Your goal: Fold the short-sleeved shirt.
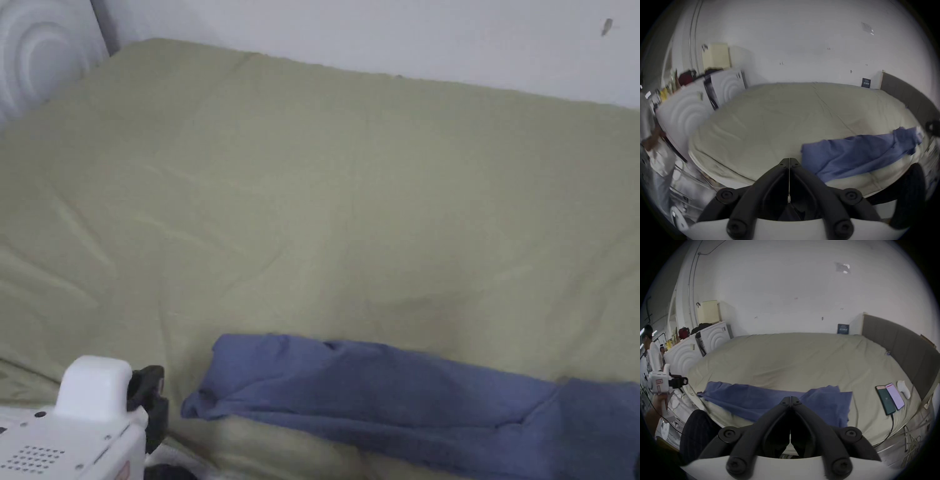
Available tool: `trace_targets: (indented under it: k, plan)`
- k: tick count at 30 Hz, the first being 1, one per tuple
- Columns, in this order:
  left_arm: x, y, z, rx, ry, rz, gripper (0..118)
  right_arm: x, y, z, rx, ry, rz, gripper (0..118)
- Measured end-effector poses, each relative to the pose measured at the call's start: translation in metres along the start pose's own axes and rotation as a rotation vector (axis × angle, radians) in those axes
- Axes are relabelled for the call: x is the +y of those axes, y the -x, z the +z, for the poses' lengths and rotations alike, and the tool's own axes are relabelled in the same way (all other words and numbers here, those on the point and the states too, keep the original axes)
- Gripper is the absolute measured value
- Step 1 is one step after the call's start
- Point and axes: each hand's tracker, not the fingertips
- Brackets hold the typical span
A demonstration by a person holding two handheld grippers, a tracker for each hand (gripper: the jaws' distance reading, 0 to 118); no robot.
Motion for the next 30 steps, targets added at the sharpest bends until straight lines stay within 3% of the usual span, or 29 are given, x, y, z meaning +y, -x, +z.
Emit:
trace_targets:
  k: [3,4,6,7,9,11,12,15,16,18,20,22,24,26,27,28,30]
  plan:
    - [0.009,0.038,-0.024,-0.212,0.089,0.222,0,0.003,0.004,-0.003,0.013,0.005,0.015,0]
    - [0.012,0.053,-0.035,-0.259,0.082,0.314,7,0.004,0.005,-0.003,0.015,0.006,0.011,0]
    - [0.017,0.081,-0.064,-0.443,0.161,0.479,95,0.007,0.007,-0.003,0.015,0.009,0.008,0]
    - [0.015,0.092,-0.08,-0.575,0.221,0.581,118,0.007,0.01,-0.003,0.012,0.011,0.007,0]
    - [0.008,0.116,-0.118,-0.807,0.26,0.742,118,0.008,0.013,-0.003,0.007,0.02,0.005,0]
    - [0.007,0.095,-0.143,-0.918,0.322,0.817,118,0.007,0.016,-0.005,0.0,0.03,0.003,0]
    - [0.003,0.09,-0.159,-0.883,0.321,0.819,118,0.007,0.017,-0.006,-0.001,0.039,0.001,0]
    - [-0.018,0.078,-0.222,-1.094,0.508,0.845,118,0.008,0.024,-0.009,-0.016,0.061,0.0,0]
    - [-0.026,0.072,-0.233,-1.102,0.554,0.839,118,0.009,0.025,-0.009,-0.016,0.065,-0.002,0]
    - [-0.024,0.079,-0.252,-1.259,0.471,0.83,118,0.012,0.028,-0.01,-0.021,0.069,-0.004,0]
    - [-0.021,0.069,-0.263,-1.231,0.547,0.815,118,0.013,0.031,-0.012,-0.023,0.074,-0.004,0]
    - [-0.025,0.038,-0.251,-1.219,0.547,0.712,114,0.015,0.032,-0.016,-0.014,0.077,-0.015,0]
    - [-0.024,0.035,-0.245,-1.123,0.542,0.697,5,0.016,0.036,-0.021,-0.004,0.086,-0.015,0]
    - [-0.025,0.037,-0.245,-0.703,0.613,0.641,6,0.017,0.041,-0.022,0.008,0.084,0.004,0]
    - [-0.024,0.037,-0.245,-0.897,0.605,0.695,6,0.017,0.042,-0.022,0.018,0.082,0.012,0]
    - [-0.015,0.032,-0.237,-0.936,0.545,0.708,6,0.016,0.044,-0.023,0.029,0.082,0.02,0]
    - [0.0,0.029,-0.217,-0.75,0.502,0.554,6,0.017,0.047,-0.024,0.04,0.084,0.039,0]
